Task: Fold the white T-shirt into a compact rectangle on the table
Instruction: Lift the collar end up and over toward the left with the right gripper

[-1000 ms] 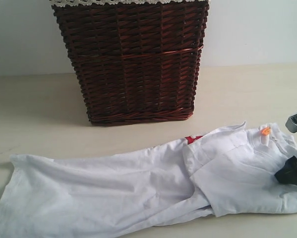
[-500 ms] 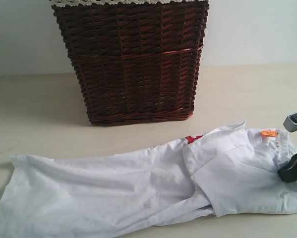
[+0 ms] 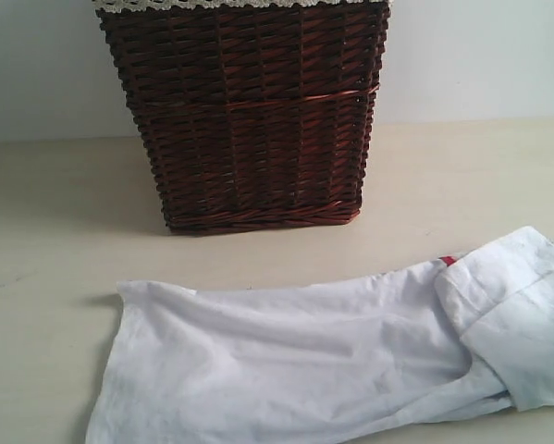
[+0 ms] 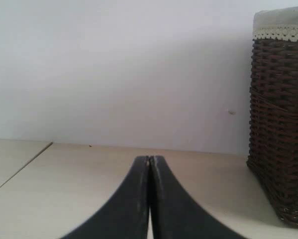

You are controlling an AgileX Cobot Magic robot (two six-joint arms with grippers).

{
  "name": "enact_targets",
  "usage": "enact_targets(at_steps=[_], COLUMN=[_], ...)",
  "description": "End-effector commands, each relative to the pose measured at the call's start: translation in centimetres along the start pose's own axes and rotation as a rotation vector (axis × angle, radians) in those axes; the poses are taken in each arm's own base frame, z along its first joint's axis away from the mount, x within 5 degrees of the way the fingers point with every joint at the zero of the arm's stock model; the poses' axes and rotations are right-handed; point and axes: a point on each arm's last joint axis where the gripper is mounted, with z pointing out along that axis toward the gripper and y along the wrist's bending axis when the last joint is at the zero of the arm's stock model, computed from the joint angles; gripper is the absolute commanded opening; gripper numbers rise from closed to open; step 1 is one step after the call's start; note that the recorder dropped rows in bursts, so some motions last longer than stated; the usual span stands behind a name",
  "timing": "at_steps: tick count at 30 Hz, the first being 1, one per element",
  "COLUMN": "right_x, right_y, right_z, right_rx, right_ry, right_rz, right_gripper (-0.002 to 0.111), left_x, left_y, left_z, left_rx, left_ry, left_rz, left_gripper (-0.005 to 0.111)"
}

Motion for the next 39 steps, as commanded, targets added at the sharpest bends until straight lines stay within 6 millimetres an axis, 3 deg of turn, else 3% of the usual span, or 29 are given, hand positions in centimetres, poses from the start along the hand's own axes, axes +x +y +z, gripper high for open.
enact_targets(at_steps=[1,6,10,17,27,31,39], right_x=[1.0,-1.5,-2.5,-0.8,1.9,1.0,-3.3], right_y=[-0.8,-0.9,-2.3,-4.6,-9.0,-8.1,-2.7], right_z=[0.0,-3.0,-3.2,-1.7,-3.2,-4.6,-10.2], right_rx=[0.022,-0.031,0.014,0.090,0.205,0.111,-0.179], right_ry=[0.022,-0.062,-0.082,-0.028,-0.020,-0.069,-0.375], right_rz=[0.005,-0.015,-0.015,0.006,0.092,0.091,0.121], right_gripper=[0.000,0.000,0.000,0.000,0.000,0.000,0.000], left_x=[0.0,0.0,0.0,0.0,0.0,0.0,0.0], left_y=[0.0,0.0,0.0,0.0,0.0,0.0,0.0], left_z=[-0.1,-0.1,-0.1,-0.1,-0.1,-0.1,-0.1], left_rx=[0.003,0.003,0.003,0.003,0.003,0.003,0.003], left_ry=[-0.007,-0.007,-0.007,-0.007,-0.007,-0.007,-0.007], left_rz=[-0.003,-0.003,-0.003,-0.003,-0.003,-0.003,-0.003], left_gripper=[0.000,0.000,0.000,0.000,0.000,0.000,0.000])
